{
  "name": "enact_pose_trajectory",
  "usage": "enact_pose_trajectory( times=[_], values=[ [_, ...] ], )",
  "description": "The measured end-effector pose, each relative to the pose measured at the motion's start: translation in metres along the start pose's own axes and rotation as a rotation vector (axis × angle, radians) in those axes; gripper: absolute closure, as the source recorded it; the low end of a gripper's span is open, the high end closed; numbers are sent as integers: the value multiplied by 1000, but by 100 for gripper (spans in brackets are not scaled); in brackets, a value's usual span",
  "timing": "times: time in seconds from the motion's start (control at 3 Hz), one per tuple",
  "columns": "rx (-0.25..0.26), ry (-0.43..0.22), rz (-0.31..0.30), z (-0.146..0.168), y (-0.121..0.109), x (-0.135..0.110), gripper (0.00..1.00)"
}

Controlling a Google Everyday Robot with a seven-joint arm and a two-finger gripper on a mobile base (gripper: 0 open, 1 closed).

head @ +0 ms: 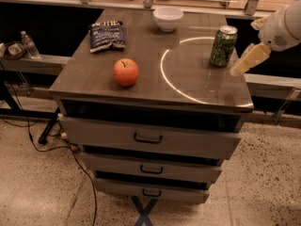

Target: Knock green can over

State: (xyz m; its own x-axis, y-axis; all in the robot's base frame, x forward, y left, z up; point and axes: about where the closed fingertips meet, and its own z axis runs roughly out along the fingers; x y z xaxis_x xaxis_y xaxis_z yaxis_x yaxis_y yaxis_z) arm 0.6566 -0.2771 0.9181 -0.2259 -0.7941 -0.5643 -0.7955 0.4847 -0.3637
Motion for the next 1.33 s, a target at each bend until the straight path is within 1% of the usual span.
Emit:
enact_pose_trajectory(
  times=[0.33, 0.67, 1.0, 1.33],
  values=[
    [50, -57, 55, 24, -17, -4, 0],
    [54, -116, 124, 47, -14, -14, 0],
    [57, -167, 171, 59, -13, -28, 0],
    [19, -257, 170, 76, 3, -85, 0]
  ],
)
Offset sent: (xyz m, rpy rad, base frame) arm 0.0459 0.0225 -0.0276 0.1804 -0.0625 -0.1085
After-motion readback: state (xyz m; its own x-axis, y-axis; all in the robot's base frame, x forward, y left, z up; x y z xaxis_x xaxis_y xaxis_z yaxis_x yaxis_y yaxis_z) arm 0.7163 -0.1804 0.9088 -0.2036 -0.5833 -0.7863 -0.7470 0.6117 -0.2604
